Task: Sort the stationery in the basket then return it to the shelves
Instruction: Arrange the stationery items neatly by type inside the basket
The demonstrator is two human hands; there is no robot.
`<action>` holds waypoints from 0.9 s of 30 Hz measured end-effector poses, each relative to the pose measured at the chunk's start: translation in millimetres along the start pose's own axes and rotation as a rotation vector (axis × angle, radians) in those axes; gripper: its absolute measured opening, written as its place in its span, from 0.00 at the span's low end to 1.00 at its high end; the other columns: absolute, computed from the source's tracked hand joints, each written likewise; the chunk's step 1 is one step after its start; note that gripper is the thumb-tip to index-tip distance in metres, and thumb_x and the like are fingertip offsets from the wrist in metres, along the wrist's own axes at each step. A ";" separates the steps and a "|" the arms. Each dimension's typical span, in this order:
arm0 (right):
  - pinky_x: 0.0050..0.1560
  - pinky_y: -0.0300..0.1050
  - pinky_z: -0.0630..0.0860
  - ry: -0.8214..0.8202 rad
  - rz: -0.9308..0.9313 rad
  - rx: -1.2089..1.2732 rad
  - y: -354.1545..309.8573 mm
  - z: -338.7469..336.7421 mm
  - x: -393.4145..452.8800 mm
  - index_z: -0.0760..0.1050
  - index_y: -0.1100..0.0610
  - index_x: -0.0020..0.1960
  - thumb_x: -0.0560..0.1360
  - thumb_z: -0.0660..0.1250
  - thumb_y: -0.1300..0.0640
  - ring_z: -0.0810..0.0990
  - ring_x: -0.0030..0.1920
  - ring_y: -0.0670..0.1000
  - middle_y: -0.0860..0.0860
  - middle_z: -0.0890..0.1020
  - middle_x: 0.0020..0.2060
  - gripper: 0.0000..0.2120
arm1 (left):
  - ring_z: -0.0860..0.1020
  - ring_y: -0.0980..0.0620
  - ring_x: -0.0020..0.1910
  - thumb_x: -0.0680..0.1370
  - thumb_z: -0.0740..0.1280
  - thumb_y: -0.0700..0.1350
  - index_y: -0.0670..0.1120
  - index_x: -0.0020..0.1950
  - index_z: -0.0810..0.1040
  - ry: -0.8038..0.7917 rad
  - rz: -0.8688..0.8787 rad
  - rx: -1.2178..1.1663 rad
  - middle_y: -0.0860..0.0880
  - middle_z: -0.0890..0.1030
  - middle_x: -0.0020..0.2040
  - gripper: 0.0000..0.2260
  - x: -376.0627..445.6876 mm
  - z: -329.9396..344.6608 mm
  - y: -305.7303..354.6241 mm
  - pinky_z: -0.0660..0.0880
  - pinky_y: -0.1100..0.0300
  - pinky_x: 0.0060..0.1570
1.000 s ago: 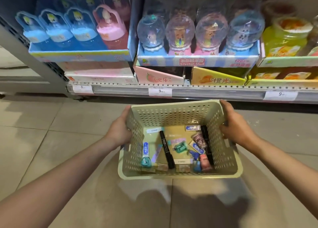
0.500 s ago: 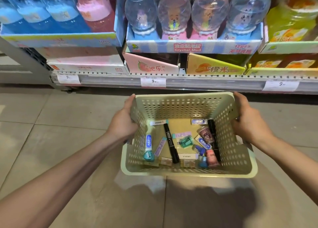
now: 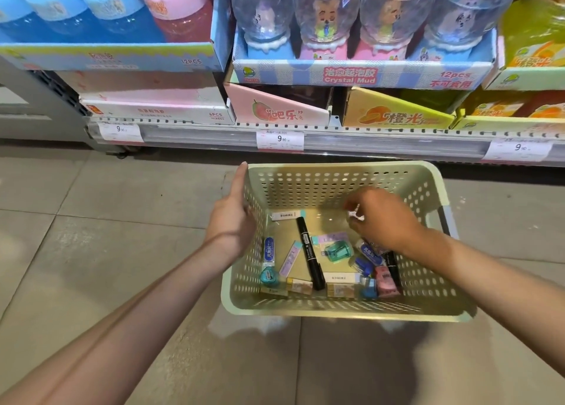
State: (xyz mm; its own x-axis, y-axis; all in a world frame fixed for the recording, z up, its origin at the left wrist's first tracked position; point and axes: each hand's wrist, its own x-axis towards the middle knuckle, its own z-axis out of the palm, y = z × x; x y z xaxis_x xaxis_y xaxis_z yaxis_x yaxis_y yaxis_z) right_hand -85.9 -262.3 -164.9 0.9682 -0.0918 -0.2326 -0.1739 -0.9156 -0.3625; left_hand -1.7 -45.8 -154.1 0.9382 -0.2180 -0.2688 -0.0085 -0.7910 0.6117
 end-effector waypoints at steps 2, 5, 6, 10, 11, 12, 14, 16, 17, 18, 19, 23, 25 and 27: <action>0.55 0.46 0.78 -0.158 0.013 -0.037 0.7 14.2 12.6 0.77 0.55 0.58 0.73 0.68 0.60 0.80 0.53 0.51 0.51 0.81 0.54 0.14 | 0.72 0.53 0.41 0.77 0.57 0.32 0.60 0.75 0.49 -0.011 0.000 -0.007 0.50 0.74 0.46 0.35 -1.3 -1.1 1.4 0.68 0.61 0.45; 0.57 0.46 0.76 -0.324 0.009 -0.142 4.8 32.7 23.7 0.76 0.55 0.61 0.72 0.70 0.57 0.78 0.56 0.52 0.52 0.80 0.56 0.17 | 0.71 0.54 0.42 0.76 0.57 0.31 0.58 0.76 0.49 -0.020 0.014 -0.005 0.51 0.73 0.46 0.35 -3.2 -2.8 3.5 0.67 0.62 0.47; 0.57 0.46 0.76 -0.361 0.012 -0.169 6.4 37.2 25.4 0.75 0.55 0.61 0.72 0.71 0.55 0.78 0.56 0.53 0.52 0.80 0.57 0.18 | 0.71 0.55 0.41 0.76 0.57 0.31 0.58 0.76 0.49 -0.021 0.015 -0.005 0.52 0.73 0.47 0.35 -3.6 -2.9 4.2 0.67 0.63 0.47; 0.54 0.47 0.76 -0.437 0.007 -0.264 10.1 49.4 25.9 0.75 0.55 0.61 0.71 0.71 0.55 0.77 0.57 0.54 0.53 0.78 0.57 0.19 | 0.71 0.55 0.42 0.77 0.57 0.31 0.58 0.76 0.49 -0.011 0.009 0.007 0.52 0.72 0.47 0.35 -4.2 -2.3 4.4 0.66 0.63 0.48; 0.53 0.47 0.77 -0.444 0.002 -0.283 10.4 52.1 25.4 0.75 0.56 0.60 0.71 0.71 0.55 0.78 0.56 0.54 0.53 0.78 0.57 0.19 | 0.71 0.55 0.43 0.77 0.57 0.31 0.58 0.76 0.49 -0.010 0.010 0.009 0.52 0.72 0.47 0.35 -4.2 -2.4 4.1 0.66 0.63 0.48; 0.51 0.46 0.77 -0.448 -0.002 -0.294 10.8 55.0 25.5 0.75 0.56 0.59 0.71 0.70 0.55 0.78 0.56 0.54 0.53 0.79 0.56 0.18 | 0.71 0.55 0.43 0.77 0.57 0.31 0.57 0.76 0.49 -0.012 0.011 0.009 0.52 0.72 0.48 0.35 -4.3 -2.5 4.2 0.66 0.63 0.48; 0.50 0.44 0.76 -0.452 -0.009 -0.300 10.7 58.5 25.3 0.75 0.57 0.58 0.71 0.70 0.56 0.78 0.55 0.53 0.53 0.79 0.55 0.17 | 0.70 0.56 0.39 0.77 0.57 0.31 0.57 0.76 0.49 -0.017 0.006 0.012 0.51 0.72 0.47 0.35 -4.8 -2.7 5.4 0.66 0.62 0.47; 0.47 0.43 0.74 -0.446 -0.018 -0.293 9.9 59.5 25.4 0.75 0.56 0.58 0.71 0.71 0.56 0.78 0.55 0.53 0.53 0.79 0.55 0.16 | 0.68 0.58 0.34 0.76 0.57 0.31 0.58 0.76 0.48 -0.025 -0.009 0.022 0.50 0.72 0.46 0.35 -4.8 -3.1 7.0 0.66 0.62 0.46; 0.47 0.42 0.74 -0.444 -0.020 -0.288 9.8 60.3 25.4 0.75 0.56 0.57 0.71 0.71 0.56 0.78 0.55 0.53 0.53 0.79 0.55 0.16 | 0.67 0.59 0.33 0.76 0.57 0.31 0.58 0.76 0.48 -0.026 -0.014 0.027 0.50 0.73 0.45 0.35 -4.7 -3.3 7.2 0.67 0.61 0.46; 0.47 0.42 0.74 -0.442 -0.021 -0.283 9.7 60.3 24.8 0.75 0.56 0.57 0.71 0.71 0.56 0.78 0.54 0.53 0.53 0.79 0.55 0.16 | 0.67 0.61 0.32 0.76 0.57 0.31 0.58 0.76 0.48 -0.025 -0.018 0.028 0.50 0.73 0.45 0.35 -4.5 -3.0 7.3 0.67 0.60 0.46; 0.48 0.42 0.75 -0.443 -0.022 -0.277 9.7 60.4 24.6 0.75 0.56 0.57 0.71 0.71 0.56 0.78 0.54 0.53 0.53 0.79 0.54 0.16 | 0.66 0.61 0.32 0.77 0.57 0.31 0.58 0.76 0.48 -0.024 -0.021 0.025 0.50 0.73 0.45 0.35 -4.7 -2.9 7.0 0.67 0.60 0.47; 0.50 0.46 0.77 -0.429 -0.009 -0.140 11.4 57.7 26.4 0.72 0.58 0.58 0.70 0.71 0.57 0.79 0.53 0.54 0.55 0.79 0.54 0.18 | 0.68 0.60 0.34 0.77 0.58 0.32 0.58 0.76 0.48 -0.023 -0.022 0.019 0.50 0.72 0.47 0.35 -5.2 -2.3 7.4 0.68 0.60 0.49; 0.52 0.47 0.78 -0.391 0.048 -0.002 12.5 56.0 29.5 0.72 0.59 0.58 0.70 0.71 0.58 0.78 0.53 0.55 0.56 0.79 0.54 0.19 | 0.70 0.57 0.36 0.77 0.58 0.32 0.58 0.76 0.48 -0.020 -0.013 0.033 0.50 0.72 0.47 0.35 -4.8 -1.9 6.8 0.68 0.60 0.48; 0.51 0.45 0.77 -0.318 0.100 0.136 13.0 56.8 33.1 0.72 0.58 0.58 0.71 0.72 0.56 0.78 0.51 0.53 0.55 0.80 0.53 0.18 | 0.69 0.59 0.34 0.77 0.58 0.32 0.58 0.76 0.47 -0.021 -0.013 0.022 0.50 0.73 0.47 0.35 -3.9 -1.4 5.1 0.68 0.61 0.46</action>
State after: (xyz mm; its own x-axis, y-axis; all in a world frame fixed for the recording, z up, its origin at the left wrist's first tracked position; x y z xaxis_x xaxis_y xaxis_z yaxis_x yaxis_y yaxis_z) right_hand -66.3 -255.0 -228.6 0.8445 -0.0326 -0.5345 -0.3082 -0.8458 -0.4354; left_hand -4.8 -48.2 -148.9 0.9309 -0.2193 -0.2921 -0.0042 -0.8062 0.5916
